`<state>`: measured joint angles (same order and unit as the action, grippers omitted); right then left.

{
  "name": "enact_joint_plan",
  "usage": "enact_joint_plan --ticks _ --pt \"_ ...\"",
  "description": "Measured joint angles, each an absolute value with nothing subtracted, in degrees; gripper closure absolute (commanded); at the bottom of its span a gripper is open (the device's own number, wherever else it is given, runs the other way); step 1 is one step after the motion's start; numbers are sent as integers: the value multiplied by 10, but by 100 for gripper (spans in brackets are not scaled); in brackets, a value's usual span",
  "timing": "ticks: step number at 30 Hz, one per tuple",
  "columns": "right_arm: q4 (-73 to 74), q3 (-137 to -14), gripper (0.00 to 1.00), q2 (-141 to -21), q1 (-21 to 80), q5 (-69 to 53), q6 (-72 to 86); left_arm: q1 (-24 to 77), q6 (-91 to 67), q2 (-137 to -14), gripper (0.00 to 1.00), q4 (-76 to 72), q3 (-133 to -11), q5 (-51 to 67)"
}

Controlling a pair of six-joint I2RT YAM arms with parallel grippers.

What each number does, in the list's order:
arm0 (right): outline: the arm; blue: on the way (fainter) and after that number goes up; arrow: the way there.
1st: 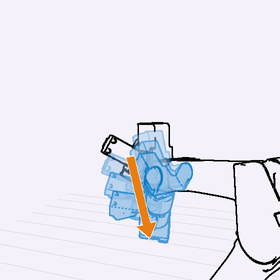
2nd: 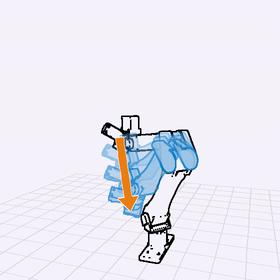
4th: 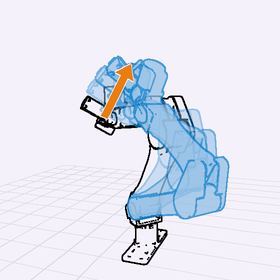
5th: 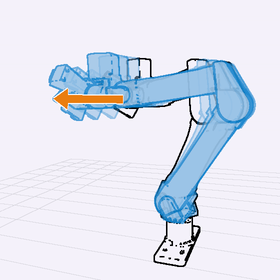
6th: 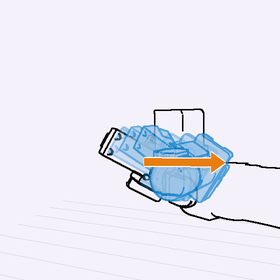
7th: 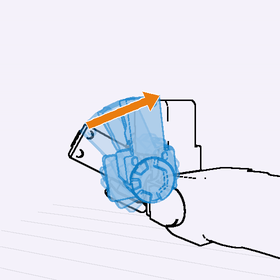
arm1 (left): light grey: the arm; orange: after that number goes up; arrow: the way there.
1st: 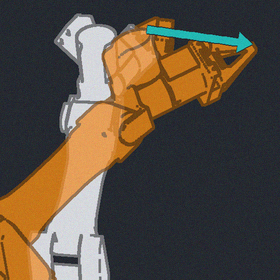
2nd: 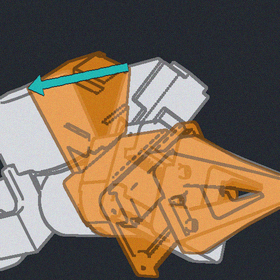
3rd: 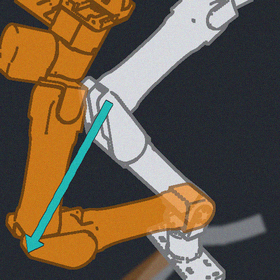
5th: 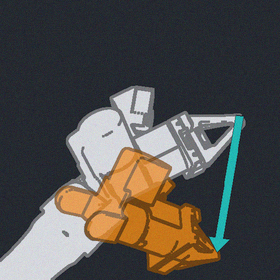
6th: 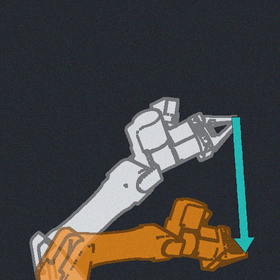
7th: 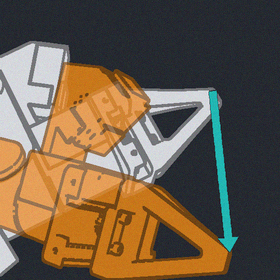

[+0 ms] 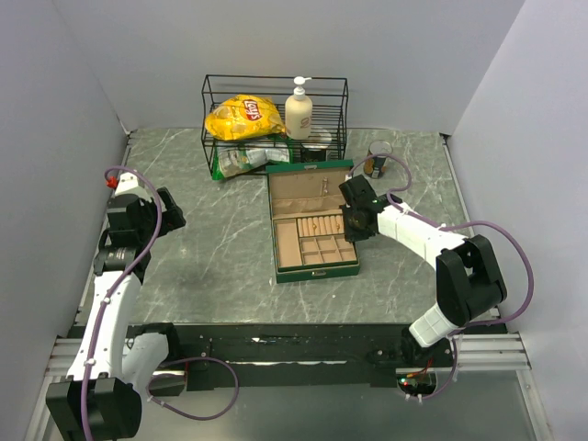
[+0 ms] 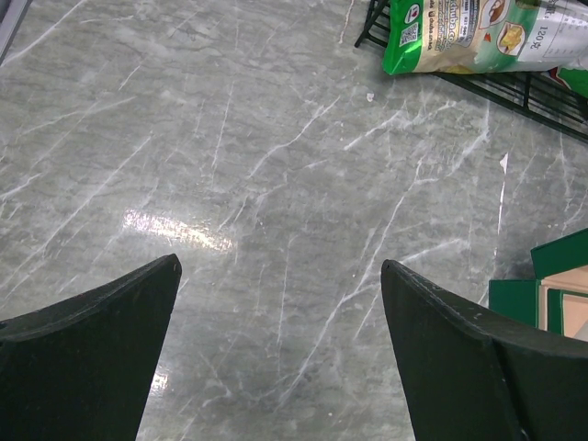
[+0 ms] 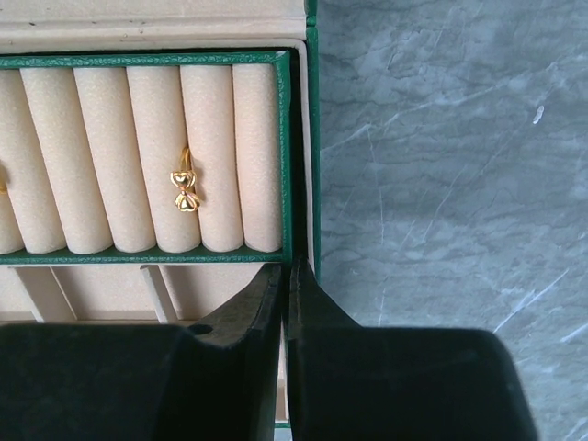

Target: Organize the mixed jewelry

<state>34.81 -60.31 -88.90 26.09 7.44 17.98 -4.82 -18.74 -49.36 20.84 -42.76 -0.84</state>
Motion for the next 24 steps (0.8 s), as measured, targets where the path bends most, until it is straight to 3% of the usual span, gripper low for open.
enact_joint_plan --ticks 4,24 --pt "348 -603 83 -889 263 80 185 -48 -187 -494 4 209 -428 -8" --pt "337 -594 67 -879 265 111 201 -48 -187 -494 4 209 -428 -7"
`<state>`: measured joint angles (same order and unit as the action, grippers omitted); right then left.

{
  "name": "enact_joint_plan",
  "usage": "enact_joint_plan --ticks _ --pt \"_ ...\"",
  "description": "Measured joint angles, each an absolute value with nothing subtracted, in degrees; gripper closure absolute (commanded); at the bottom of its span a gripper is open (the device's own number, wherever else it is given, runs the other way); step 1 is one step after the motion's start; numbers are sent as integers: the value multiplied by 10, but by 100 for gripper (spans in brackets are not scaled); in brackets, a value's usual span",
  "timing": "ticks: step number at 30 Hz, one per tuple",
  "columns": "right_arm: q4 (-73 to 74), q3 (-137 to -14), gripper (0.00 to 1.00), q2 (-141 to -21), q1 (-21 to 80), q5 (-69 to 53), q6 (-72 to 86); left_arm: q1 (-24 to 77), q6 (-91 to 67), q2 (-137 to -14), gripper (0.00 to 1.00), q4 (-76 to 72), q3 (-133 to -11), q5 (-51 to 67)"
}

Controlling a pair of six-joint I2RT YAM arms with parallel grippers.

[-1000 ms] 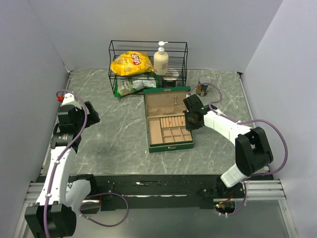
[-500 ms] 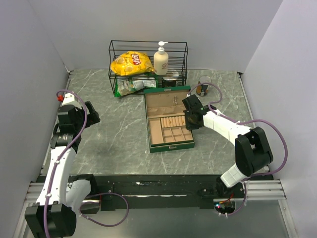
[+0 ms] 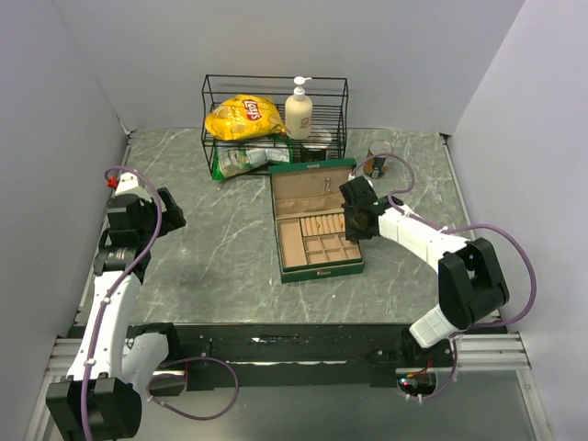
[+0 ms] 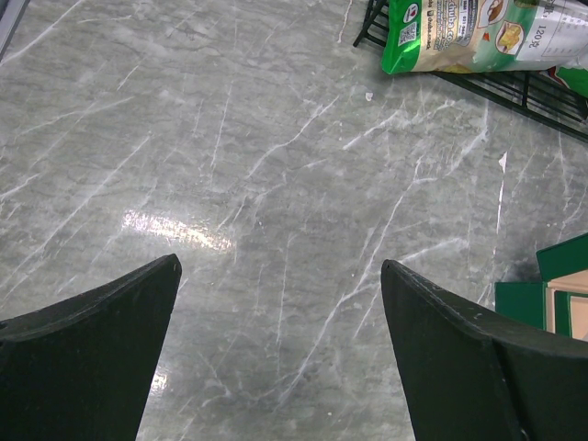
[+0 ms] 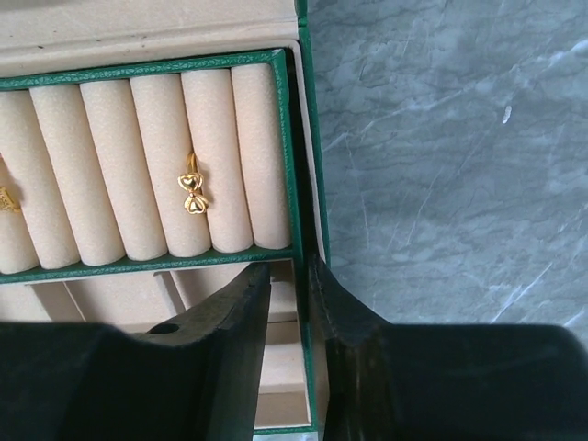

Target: Organize the mixed jewelry

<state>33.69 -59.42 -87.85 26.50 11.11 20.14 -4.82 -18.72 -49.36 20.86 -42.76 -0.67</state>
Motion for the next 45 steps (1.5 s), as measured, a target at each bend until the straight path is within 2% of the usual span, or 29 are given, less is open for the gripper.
enact_joint_plan --ticks 5,12,22,35,40,45 --pt "334 -589 65 -873 265 116 206 -48 -187 -494 4 209 -428 -6" --pt "330 -585 54 -869 265 124 217 -48 -187 -494 4 209 -428 -6" --pt "326 -570 44 -846 265 161 231 -48 -187 -495 4 209 -428 -2" --pt "312 -535 42 -794 264 179 250 -48 -187 -497 4 209 -428 1" --pt "301 -520 45 -786 259 168 256 -48 -187 -497 4 209 -428 2" --pt "292 -505 53 -786 245 152 260 -48 -187 -497 4 208 -428 2"
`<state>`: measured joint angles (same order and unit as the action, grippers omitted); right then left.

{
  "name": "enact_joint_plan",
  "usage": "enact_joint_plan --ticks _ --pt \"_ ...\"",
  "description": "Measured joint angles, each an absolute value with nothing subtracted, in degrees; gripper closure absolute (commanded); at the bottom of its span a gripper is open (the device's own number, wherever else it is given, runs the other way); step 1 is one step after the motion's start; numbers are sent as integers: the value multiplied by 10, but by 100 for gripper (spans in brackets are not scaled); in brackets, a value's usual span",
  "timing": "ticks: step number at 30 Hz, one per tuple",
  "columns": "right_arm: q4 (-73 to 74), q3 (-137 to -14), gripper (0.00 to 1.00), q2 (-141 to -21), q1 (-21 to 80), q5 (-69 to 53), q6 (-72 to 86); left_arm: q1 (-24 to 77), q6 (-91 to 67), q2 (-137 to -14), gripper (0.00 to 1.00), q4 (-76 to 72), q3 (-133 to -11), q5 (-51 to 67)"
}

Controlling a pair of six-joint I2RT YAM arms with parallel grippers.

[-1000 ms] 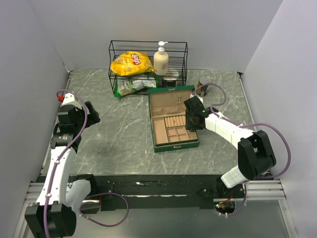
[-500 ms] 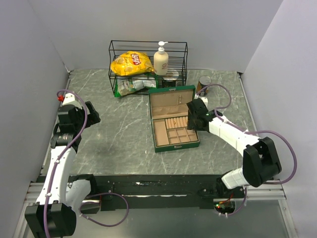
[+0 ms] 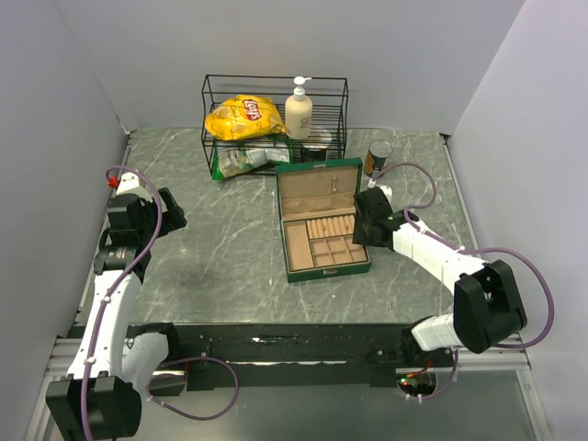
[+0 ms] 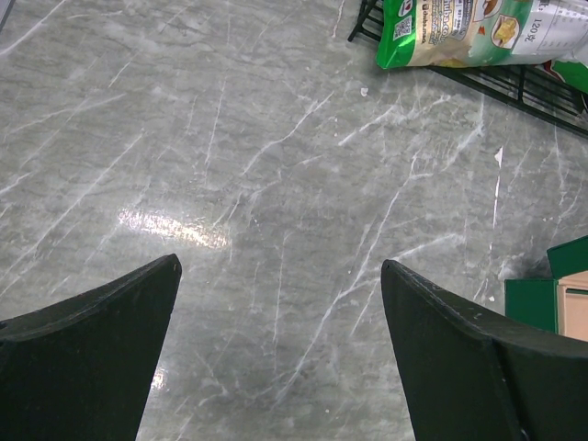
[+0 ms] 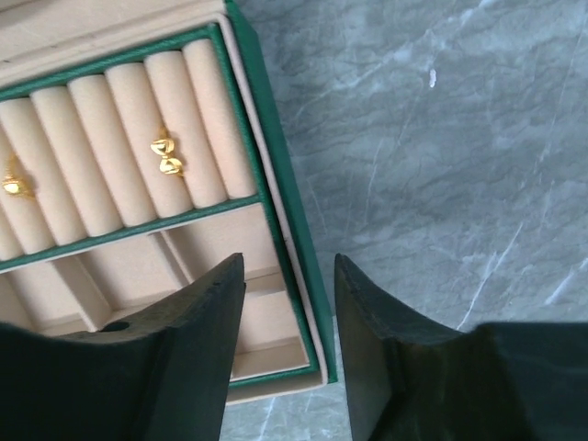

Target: Organize the mixed jewelry

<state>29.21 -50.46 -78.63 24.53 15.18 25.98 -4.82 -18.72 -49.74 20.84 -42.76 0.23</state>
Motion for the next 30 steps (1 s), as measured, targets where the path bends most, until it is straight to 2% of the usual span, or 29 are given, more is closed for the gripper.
enact_joint_plan --ticks 10,16,30 --pt "267 -501 72 -813 226 130 256 -48 -187 -503 4 209 -428 4" --pt "262 -501 99 -818 225 121 242 -48 -187 -505 4 209 -428 6" --pt "250 -501 100 -819 288 112 258 -48 -187 -505 4 209 -428 13"
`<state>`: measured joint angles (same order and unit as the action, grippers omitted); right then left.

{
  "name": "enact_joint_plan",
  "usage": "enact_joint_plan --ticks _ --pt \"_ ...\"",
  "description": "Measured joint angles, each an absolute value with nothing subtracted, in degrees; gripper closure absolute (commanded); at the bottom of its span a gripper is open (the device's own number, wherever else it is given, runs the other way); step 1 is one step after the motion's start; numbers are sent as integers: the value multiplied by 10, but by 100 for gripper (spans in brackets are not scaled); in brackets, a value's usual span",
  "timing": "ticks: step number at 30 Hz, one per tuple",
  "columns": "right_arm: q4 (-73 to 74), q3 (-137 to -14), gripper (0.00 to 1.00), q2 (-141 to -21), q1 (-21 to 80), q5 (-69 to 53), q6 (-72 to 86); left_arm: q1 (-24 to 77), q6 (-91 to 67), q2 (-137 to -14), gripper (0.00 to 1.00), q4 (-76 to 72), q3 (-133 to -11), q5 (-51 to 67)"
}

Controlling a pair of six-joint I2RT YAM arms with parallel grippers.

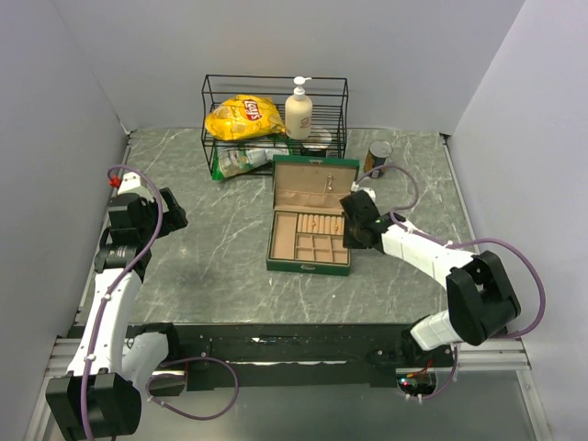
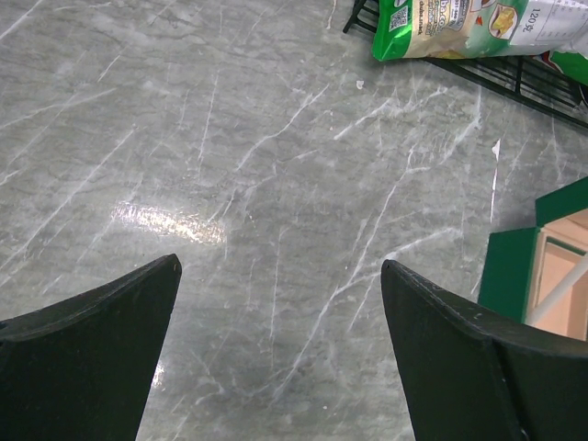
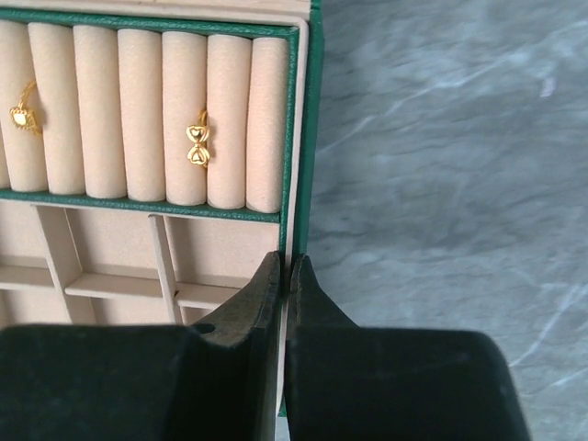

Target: Organize the mixed jewelry

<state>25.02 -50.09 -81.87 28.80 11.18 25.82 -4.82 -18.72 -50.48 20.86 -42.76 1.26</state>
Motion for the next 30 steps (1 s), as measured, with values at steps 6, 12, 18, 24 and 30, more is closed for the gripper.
enact_joint_plan --ticks 6,12,18,24,30 --pt "249 -504 100 -826 352 141 279 -48 -187 -505 4 209 -428 13" --pt "245 -514 100 -838 390 159 281 -48 -187 -505 4 209 -428 13" --pt "243 -513 77 -837 400 161 281 -48 -187 -505 4 209 -428 13" --pt "252 -510 47 -832 403 164 272 -48 -187 -505 4 209 -428 13" --pt "288 -525 25 -830 405 174 259 -48 -187 -505 4 209 -428 16"
